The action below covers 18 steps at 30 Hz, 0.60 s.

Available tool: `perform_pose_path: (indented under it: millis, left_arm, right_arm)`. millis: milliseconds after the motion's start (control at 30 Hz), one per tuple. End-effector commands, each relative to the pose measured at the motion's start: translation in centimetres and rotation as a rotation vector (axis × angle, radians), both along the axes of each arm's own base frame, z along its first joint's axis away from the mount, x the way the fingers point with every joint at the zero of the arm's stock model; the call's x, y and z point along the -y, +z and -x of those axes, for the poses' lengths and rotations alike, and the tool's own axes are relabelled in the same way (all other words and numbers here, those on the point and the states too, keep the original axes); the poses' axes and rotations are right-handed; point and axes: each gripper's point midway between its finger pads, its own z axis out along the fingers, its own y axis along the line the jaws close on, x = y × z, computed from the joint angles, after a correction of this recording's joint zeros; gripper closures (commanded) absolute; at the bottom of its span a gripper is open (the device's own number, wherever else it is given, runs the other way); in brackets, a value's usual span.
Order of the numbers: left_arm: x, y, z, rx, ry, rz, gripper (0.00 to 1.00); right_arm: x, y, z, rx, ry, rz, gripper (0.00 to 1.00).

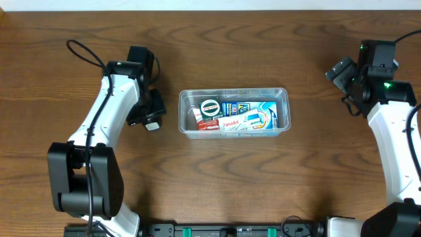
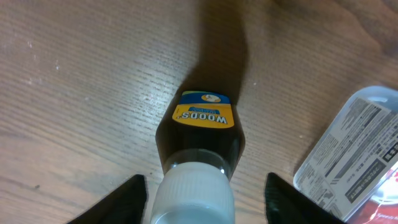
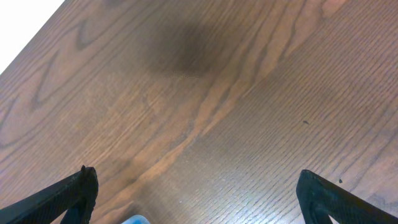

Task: Pack container
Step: 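Close the left gripper on the bottle's white cap and lift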

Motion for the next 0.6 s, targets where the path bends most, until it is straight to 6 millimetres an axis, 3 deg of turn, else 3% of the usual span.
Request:
perform_pose_path:
  millis: [0,67,333,567]
  left_arm:
    - [-0.22,-0.49,0.11,-0.012,0.01,-0.005,0.5]
    - [-0.22,-0.49,0.03,-0.009,0.01,-0.005,0.59]
    - [-0.21,-0.49,-0.11,-0.003,0.01,-0.005,0.78]
    - [-0.16,-0.07,-0.52,0.014,-0.01,-0.004,0.79]
  right_arm:
    - [0.15,-0.18,0.02,-0.004,-0.013,-0.003,0.01]
    - [0.15,-0.18,0.02,-0.004,-0.013,-0.003,0.01]
    - [0.15,-0.18,0.02,-0.004,-0.013,-0.003,0.01]
    - [0.15,-0.18,0.02,-0.004,-0.013,-0.003,0.01]
